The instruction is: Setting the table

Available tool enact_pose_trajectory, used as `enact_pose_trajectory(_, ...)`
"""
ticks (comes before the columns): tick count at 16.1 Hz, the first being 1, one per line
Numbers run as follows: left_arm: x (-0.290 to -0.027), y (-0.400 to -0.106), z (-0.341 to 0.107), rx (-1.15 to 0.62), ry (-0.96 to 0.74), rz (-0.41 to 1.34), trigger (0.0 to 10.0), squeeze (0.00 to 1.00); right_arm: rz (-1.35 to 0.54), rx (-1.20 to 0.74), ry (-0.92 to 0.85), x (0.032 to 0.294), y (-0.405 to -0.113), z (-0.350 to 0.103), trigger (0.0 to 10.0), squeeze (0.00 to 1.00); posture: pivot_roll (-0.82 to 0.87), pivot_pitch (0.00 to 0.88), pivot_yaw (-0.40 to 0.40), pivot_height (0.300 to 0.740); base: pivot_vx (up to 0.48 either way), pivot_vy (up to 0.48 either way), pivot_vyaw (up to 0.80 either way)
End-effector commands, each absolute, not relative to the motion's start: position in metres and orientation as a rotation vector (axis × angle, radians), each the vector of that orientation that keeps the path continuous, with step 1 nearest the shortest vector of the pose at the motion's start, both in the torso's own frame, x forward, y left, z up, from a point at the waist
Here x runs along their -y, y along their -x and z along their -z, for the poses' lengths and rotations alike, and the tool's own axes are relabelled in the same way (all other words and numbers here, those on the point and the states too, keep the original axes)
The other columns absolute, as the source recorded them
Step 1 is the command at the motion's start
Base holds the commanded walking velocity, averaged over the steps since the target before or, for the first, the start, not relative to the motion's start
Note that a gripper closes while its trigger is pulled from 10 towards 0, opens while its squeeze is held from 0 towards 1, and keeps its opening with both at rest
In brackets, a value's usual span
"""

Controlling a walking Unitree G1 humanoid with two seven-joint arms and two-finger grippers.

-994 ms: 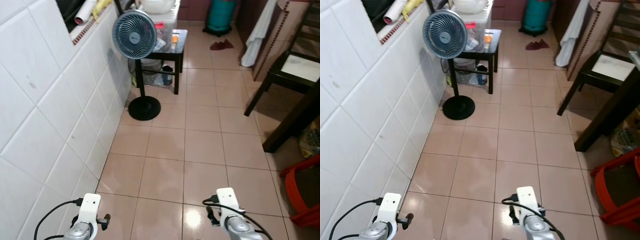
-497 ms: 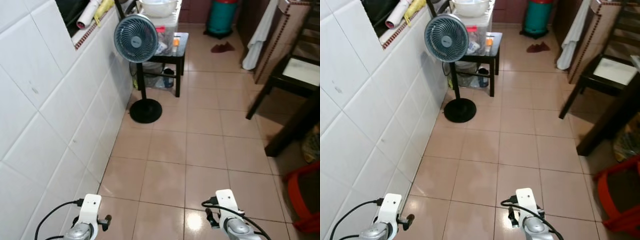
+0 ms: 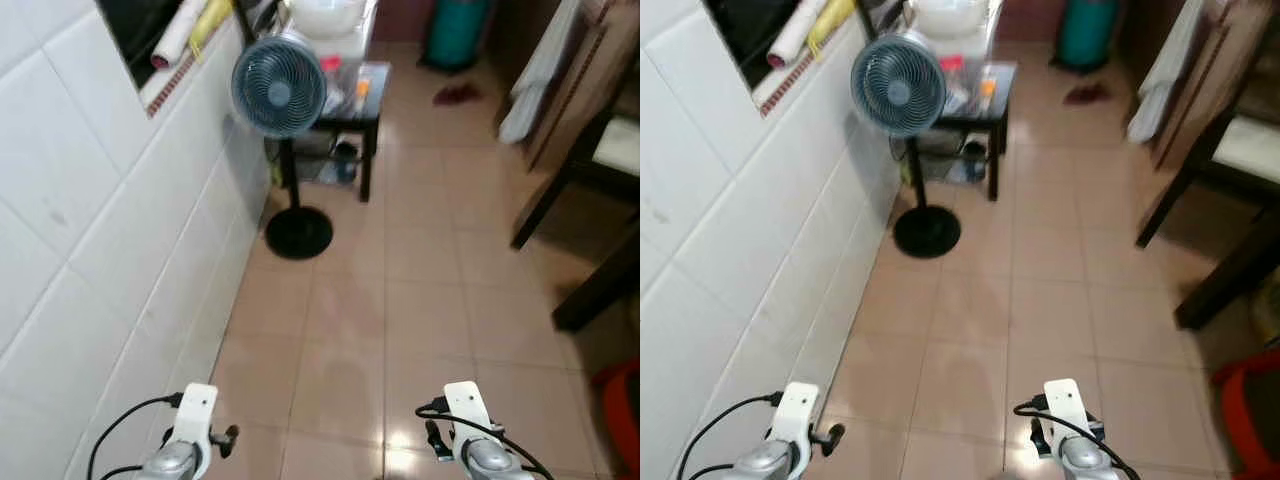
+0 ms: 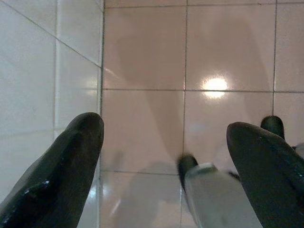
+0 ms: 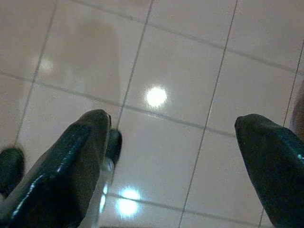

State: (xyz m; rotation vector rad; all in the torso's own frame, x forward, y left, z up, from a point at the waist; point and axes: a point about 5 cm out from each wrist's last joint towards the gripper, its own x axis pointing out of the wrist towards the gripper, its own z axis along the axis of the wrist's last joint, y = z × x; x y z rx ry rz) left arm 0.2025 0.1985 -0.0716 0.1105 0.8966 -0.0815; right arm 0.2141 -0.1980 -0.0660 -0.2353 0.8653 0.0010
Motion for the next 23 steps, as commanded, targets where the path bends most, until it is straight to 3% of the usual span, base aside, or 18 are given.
enact_pose_trajectory(1,-0.212,-0.193,0.075,-0.934,-0.135,0.048,10.0,0.0,-0.04,-0.872,0.221,0.185,-0.213,0.069,10.0,0.0,-0.08,0.129,0.048,0.74,0.379,0.292,0.0)
enact_pose_trajectory(8,-0.206,-0.188,0.078,-0.943,-0.145,0.062,10.0,0.0,-0.042,-0.877,0.234,0.187,-0.212,0.069,10.0,0.0,-0.08,0.128,0.044,0.74,0.392,0.164,-0.53)
enact_pose_trajectory(16,-0.205,-0.184,0.08,-0.946,-0.127,0.055,10.0,0.0,-0.05,-0.869,0.25,0.188,-0.214,0.068,10.0,0.0,-0.09,0.128,0.037,0.74,0.348,-0.275,0.0)
enact_pose_trajectory(23,-0.218,-0.181,0.079,-0.951,-0.121,0.003,10.0,0.0,-0.057,-0.871,0.248,0.187,-0.213,0.068,10.0,0.0,-0.09,0.137,0.033,0.74,0.0,0.0,0.0)
